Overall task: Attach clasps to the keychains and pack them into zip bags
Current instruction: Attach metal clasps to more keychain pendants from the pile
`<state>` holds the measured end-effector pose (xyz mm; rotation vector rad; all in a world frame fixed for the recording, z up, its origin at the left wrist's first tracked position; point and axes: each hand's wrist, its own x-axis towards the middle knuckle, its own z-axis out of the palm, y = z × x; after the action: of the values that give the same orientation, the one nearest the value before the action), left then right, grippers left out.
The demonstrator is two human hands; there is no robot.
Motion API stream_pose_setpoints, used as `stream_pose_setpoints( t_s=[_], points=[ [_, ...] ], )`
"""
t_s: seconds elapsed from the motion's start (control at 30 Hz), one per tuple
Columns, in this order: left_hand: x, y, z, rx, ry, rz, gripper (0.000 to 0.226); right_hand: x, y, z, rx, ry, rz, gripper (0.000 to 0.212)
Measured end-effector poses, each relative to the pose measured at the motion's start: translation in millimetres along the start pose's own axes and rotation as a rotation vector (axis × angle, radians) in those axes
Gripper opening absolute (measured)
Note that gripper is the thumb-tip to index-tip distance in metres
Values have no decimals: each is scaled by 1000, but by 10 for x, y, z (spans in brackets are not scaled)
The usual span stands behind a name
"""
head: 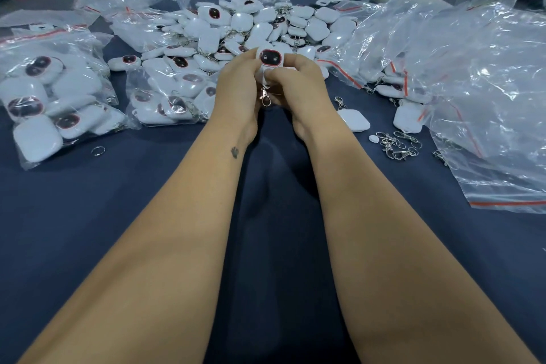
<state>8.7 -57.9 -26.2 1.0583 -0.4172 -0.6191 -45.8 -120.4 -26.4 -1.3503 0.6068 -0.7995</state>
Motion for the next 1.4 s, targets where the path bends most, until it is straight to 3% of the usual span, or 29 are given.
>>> stream_pose_setpoints(
  t_s=[0.27, 1.17, 1.4],
  points=[
    [2, -3, 0, -26, 47, -51, 40, -22, 26, -12, -51, -76, -54, 39],
    [-11, 1, -22, 5, -14, -48, 39, -6, 30, 2, -53, -51, -40, 33],
    [-10, 3, -30, -11, -33, -48, 42, -8, 27, -1, 29, -47, -28, 21]
  ],
)
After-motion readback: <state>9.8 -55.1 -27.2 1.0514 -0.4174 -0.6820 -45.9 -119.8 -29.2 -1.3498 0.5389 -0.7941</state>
